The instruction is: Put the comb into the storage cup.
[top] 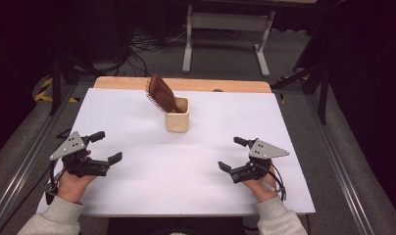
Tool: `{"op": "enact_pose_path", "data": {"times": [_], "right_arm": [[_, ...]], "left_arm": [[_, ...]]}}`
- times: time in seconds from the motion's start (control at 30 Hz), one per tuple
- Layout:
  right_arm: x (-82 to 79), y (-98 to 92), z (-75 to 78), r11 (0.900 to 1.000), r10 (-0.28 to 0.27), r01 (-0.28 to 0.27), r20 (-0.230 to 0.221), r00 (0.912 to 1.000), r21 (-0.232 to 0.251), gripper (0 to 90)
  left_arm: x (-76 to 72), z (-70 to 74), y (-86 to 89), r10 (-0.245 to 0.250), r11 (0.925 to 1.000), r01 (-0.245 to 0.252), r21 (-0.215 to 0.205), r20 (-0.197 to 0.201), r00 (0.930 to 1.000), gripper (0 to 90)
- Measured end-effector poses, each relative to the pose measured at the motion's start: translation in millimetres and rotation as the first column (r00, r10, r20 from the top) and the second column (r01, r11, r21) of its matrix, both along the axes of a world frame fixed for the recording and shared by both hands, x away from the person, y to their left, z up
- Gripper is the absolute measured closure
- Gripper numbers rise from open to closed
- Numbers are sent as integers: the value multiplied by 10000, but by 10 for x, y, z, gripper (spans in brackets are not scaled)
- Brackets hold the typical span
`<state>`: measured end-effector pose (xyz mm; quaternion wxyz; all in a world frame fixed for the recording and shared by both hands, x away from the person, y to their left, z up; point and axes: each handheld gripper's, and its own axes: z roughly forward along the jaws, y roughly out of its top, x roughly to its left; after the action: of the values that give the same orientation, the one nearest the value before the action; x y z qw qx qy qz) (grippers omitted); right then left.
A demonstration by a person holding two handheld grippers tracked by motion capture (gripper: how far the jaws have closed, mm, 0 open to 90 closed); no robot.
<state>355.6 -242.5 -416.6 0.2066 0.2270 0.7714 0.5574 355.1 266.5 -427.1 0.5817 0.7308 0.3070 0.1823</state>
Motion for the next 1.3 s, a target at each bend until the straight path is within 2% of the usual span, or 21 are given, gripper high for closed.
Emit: {"op": "enact_pose_path", "data": {"times": [0.23, 0.4, 0.47, 0.5, 0.57, 0.63, 0.67, 0.7, 0.8, 1.03, 1.1, 1.13, 1.27, 1.3], "right_arm": [[-7, -20, -59, 9998, -40, 39, -63, 10000, -195, 7], [-17, -34, -111, 9997, -40, 36, -164, 9999, -250, 7], [-26, -47, -138, 9997, -58, 54, -176, 9998, -250, 7], [-30, -53, -156, 9997, -56, 51, -218, 9997, -227, 7], [-45, -62, -202, 9996, -76, 69, -278, 9996, -265, 7], [-53, -65, -229, 9995, -76, 66, -354, 9993, -303, 7], [-71, -72, -275, 9993, -184, 170, -427, 9989, -333, 7], [-73, -75, -301, 9997, -170, 160, -467, 9988, -203, 7], [-66, -76, -344, 9992, -250, 232, -580, 9980, -310, 7], [-62, -89, -342, 9992, -375, 365, -579, 9976, -191, 7], [-59, -92, -341, 9991, -403, 395, -603, 9974, -151, 7], [-59, -94, -340, 9992, -388, 383, -618, 9973, -97, 7], [-59, -109, -335, 9993, -371, 378, -709, 9968, 81, 7], [-59, -109, -335, 9992, -372, 379, -699, 9969, 88, 7]], "left_arm": [[-18, -202, 67, 21, 9998, -13, 182, -439, 9990, 4], [-40, -329, 87, 186, 9987, -160, 490, -547, 9983, 5], [-40, -374, 89, 274, 9967, -237, 777, -470, 9985, 5], [-39, -395, 83, 347, 9965, -301, 776, -582, 9977, 5], [-41, -400, 82, 361, 9975, -324, 622, -593, 9976, 5], [-49, -396, 81, 374, 9975, -344, 619, -490, 9981, 4], [-47, -400, 78, 531, 9963, -500, 696, -430, 9977, 4], [-47, -400, 78, 531, 9963, -500, 696, -430, 9977, 4], [-31, -405, 88, 680, 9952, -641, 733, -523, 9963, 4], [-48, -394, 79, 699, 9939, -683, 866, -148, 9974, 5], [-51, -386, 85, 524, 9961, -511, 719, -161, 9985, 11], [-54, -384, 87, 468, 9980, -455, 432, -284, 9985, 17], [-51, -368, 124, 614, 9980, -620, -109, -523, 9967, 27], [-49, -365, 131, 682, 9976, -688, -74, -613, 9958, 27]]}}
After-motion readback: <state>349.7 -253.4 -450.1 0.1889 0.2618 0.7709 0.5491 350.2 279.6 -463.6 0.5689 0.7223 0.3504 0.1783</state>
